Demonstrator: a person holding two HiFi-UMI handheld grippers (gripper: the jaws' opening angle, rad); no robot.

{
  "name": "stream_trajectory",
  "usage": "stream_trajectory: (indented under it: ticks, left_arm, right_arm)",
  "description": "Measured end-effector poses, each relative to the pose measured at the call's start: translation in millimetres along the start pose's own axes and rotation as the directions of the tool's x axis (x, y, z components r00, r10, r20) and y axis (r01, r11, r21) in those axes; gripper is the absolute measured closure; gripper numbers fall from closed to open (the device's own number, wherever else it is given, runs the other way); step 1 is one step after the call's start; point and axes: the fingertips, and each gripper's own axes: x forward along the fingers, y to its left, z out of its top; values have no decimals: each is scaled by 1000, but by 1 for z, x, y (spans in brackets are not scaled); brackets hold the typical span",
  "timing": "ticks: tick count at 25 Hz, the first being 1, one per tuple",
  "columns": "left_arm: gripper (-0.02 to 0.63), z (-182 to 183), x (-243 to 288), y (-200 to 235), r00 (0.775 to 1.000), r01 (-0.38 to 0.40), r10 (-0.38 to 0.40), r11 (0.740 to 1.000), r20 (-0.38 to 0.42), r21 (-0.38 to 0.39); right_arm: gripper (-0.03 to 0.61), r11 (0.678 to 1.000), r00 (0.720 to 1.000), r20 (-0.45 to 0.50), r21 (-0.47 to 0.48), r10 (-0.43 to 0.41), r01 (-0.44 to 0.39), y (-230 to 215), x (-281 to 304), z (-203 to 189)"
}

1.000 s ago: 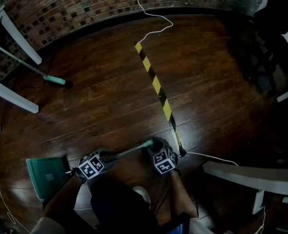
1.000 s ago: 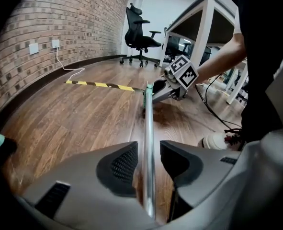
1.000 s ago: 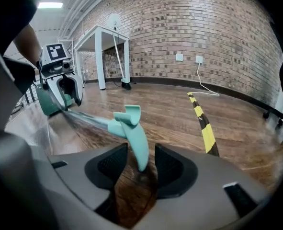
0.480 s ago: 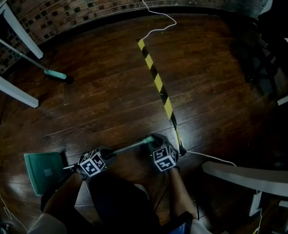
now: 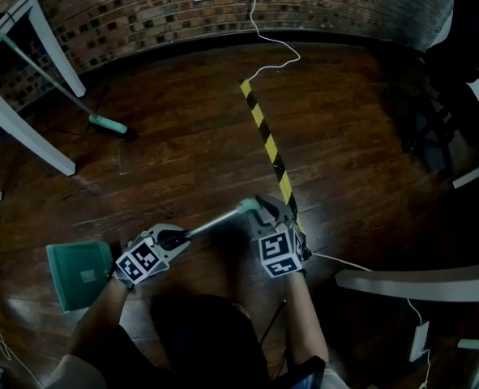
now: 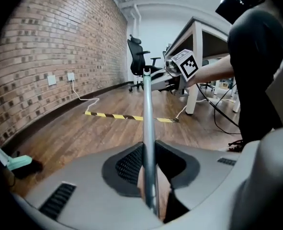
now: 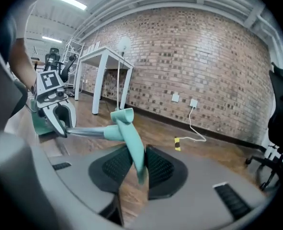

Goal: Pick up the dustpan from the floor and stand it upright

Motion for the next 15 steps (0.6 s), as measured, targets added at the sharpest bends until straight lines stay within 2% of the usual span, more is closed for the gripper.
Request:
stream_trajectory:
  ticks: [4, 7, 10, 15]
  left_arm:
    - [505, 35, -39, 5, 991, -51, 49, 999, 120, 14]
    - [505, 59, -74, 3, 972, -73, 63, 997, 227, 34]
    - [505, 80, -109, -3, 942, -78, 68, 997, 329, 18]
    - [505, 105, -155, -7, 874, -80, 81, 997, 479, -21]
  right_arm:
    - [472, 999, 995, 86, 11, -48, 47, -1, -29, 77]
    - [468, 996, 987, 143, -49, -70, 78, 8, -56, 137]
    - [465, 980, 979, 175, -149, -102, 128, 25, -83, 192]
    - [463, 913, 964, 177, -325, -196, 246, 55, -123, 269]
